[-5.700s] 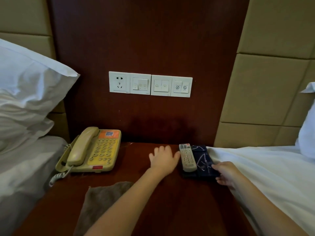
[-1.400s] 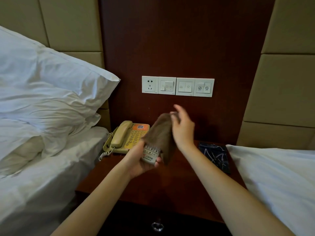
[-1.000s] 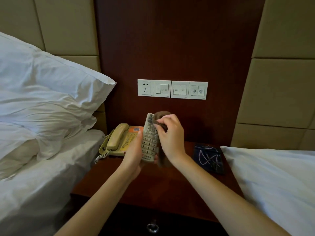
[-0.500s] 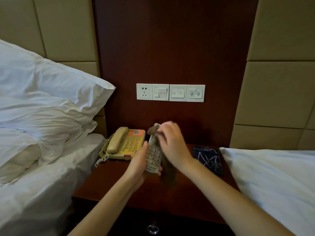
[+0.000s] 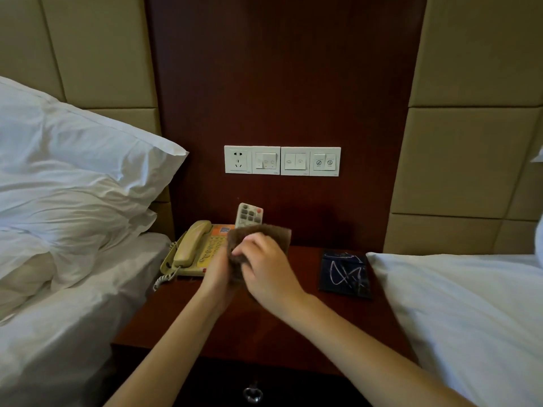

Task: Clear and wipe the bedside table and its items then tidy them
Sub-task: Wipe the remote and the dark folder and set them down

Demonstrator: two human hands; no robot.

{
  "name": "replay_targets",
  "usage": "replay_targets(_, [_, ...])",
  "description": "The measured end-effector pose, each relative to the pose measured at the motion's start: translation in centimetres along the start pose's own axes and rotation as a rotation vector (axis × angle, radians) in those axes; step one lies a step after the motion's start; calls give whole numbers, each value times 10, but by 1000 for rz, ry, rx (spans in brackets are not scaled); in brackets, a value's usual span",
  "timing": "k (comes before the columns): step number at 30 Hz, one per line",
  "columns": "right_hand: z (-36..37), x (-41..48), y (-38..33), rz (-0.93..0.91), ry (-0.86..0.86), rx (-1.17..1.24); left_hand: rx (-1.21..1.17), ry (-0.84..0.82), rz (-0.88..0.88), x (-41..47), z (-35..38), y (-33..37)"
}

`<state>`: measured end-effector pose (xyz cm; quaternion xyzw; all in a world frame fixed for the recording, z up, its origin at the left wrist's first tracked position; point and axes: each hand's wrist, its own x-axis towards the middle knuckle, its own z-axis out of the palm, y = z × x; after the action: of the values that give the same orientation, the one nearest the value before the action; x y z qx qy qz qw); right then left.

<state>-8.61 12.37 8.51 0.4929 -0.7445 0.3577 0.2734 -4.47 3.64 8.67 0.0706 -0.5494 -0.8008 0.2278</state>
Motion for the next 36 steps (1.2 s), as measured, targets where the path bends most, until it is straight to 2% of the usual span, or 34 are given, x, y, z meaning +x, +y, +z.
replay_targets(2, [4, -17, -5, -42, -25, 0, -111, -22, -73, 0, -6, -2])
replay_targets(6, [-5, -42, 3, -125, -248, 95, -183, -9, -186, 4, -16, -7])
replay_targets(7, [-9, -44, 8, -106, -233, 135, -215, -4, -202, 6, -19, -7])
replay_targets(9, [-22, -35, 25, 40, -9, 187, -276, -20, -212, 10, -24, -6])
replay_targets(11, [-38, -15, 43, 204, 246, 178, -237, -82, -244, 8, -29, -5])
replay_targets(12, [-47, -2, 47, 261, 305, 182, -183, -112, -263, 5, -29, -4])
replay_targets(14, [-58, 21, 49, 292, 317, 185, -8, -149, -259, -2, -23, 1])
replay_targets(17, [-55, 46, 38, 162, 320, 117, 439, -136, -162, -5, -7, 4])
replay_targets(19, [-49, 57, 33, 111, 219, 103, 700, -62, 16, -4, -1, 0])
replay_targets(21, [-44, 56, 34, 114, 111, 73, 832, 3, 209, -3, 1, -5])
replay_targets(23, [-39, 43, 34, 98, 79, 35, 892, 23, 326, -3, -1, -8])
replay_targets(29, [-16, -8, 19, -22, -102, 51, 878, 64, 466, 3, -6, -23])
replay_targets(31, [-20, 5, 35, -11, -67, 7, 881, 72, 414, 1, -5, -23])
replay_targets(33, [-29, 27, 52, 100, 55, -40, 899, 95, 349, -2, -5, -23])
replay_targets(34, [-33, 33, 59, 158, 92, -63, 909, 102, 355, -5, -4, -24])
replay_targets(36, [-33, 31, 61, 177, 38, -65, 891, 120, 439, -8, 2, -17])
